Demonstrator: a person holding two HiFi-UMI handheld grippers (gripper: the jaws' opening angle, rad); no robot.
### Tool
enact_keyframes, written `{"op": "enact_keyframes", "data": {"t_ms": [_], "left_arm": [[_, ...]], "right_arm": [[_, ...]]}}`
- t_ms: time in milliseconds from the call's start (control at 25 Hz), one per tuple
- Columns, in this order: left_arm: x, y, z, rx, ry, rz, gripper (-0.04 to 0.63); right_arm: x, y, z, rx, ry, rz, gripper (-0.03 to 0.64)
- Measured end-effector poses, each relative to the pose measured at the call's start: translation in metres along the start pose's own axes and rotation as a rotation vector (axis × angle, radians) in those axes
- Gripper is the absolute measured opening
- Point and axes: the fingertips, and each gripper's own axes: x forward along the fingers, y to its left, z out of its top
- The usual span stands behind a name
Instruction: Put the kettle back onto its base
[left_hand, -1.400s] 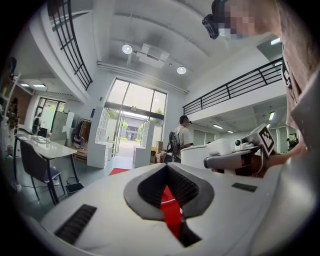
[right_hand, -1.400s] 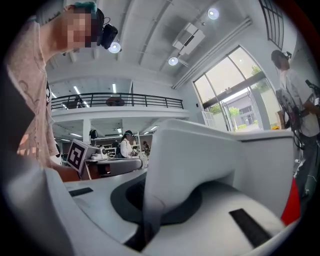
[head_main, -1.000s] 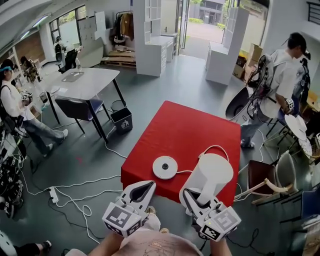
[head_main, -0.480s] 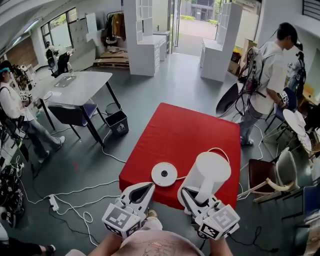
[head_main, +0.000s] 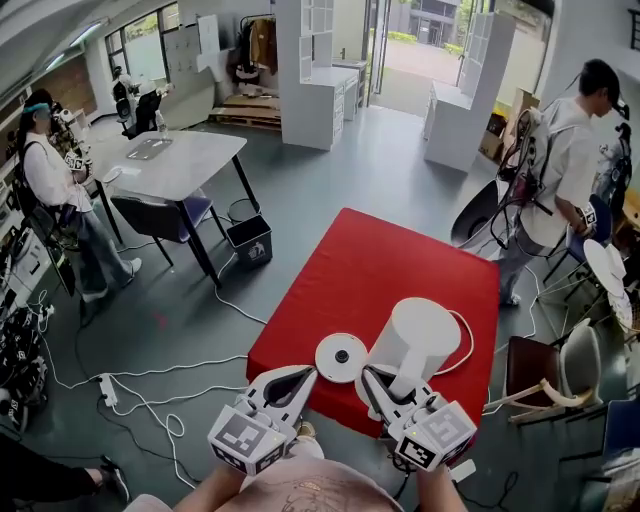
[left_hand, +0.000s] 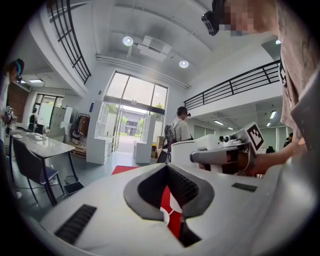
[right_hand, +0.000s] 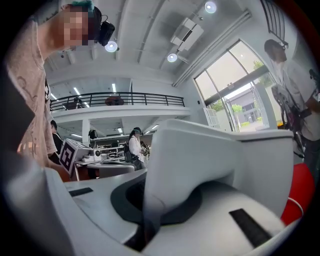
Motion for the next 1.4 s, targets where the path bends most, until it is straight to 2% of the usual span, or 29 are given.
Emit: {"op": "enact_keyframes", "data": {"t_ms": [560,960,1400], "left_arm": [[0.01,0.041,-0.001,-0.006,0.002,0.063,-0.014],[0.02,0.065,0.006,0.0,0.001,0.084,-0.014],[0.026,0.08,0.002,-0.021,0.018,0.103,-0.014]], "right_arm": [[0.082,-0.027,-0.001,-0.005,0.0,0.085,0.017],[0.107,-0.04,-0.007,-0.008,0.014,0.101,0.017],[0.124,-0.039,-0.04,0.008,0.032,0.133,0.017]]}}
